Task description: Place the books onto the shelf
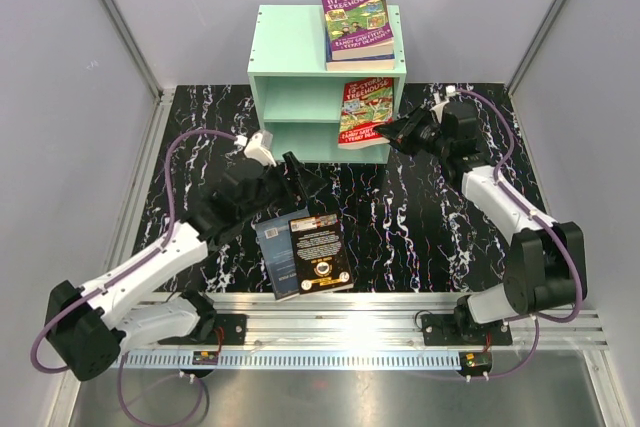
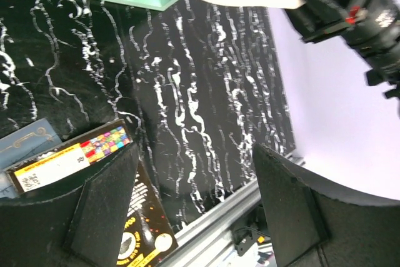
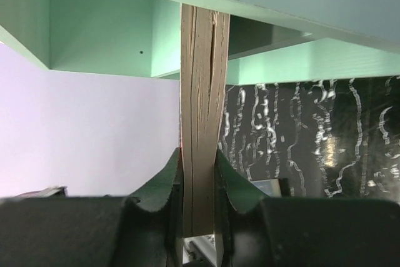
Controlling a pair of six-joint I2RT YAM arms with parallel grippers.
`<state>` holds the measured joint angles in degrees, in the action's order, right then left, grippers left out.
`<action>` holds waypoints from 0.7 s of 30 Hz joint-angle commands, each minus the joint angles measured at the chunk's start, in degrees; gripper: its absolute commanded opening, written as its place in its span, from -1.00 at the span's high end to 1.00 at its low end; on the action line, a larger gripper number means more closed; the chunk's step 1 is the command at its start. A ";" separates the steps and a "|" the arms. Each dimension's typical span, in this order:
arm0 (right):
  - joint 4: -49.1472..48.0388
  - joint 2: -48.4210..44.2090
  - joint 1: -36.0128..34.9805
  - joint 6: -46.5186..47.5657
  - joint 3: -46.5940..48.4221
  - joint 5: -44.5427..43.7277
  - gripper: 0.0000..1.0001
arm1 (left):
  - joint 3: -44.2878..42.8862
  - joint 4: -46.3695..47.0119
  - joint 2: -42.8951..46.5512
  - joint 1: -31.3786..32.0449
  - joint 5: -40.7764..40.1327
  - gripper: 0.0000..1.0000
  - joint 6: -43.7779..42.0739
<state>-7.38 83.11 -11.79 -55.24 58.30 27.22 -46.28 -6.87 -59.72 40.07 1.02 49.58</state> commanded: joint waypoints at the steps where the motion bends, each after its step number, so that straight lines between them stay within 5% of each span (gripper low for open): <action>1: -8.26 0.12 1.07 -5.03 3.48 4.41 1.00 | -3.54 1.95 -2.58 0.27 -3.56 -0.52 -2.20; 4: -10.46 0.91 1.59 -8.64 3.22 6.79 0.93 | -7.58 0.81 -6.18 0.27 -6.19 -0.52 -4.40; 8: -8.45 0.65 2.03 -8.22 2.96 4.78 -0.02 | -14.42 -0.15 -10.93 0.27 -8.31 -0.52 -7.57; 10: -7.04 0.65 2.65 -7.78 3.04 4.24 -0.17 | -16.72 -0.77 -14.53 0.27 -8.14 -0.51 -8.27; 16: -5.89 1.00 3.97 -7.95 3.05 4.50 -0.25 | -23.06 -2.35 -22.17 1.58 -8.22 -0.47 -8.80; 21: -5.98 0.56 5.64 -7.95 1.90 5.30 -0.25 | -26.57 -7.45 -23.24 6.67 -16.29 -0.37 -10.91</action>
<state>-10.85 84.55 -7.40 -62.78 58.61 31.18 -68.66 -12.69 -83.44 43.81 -8.88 41.36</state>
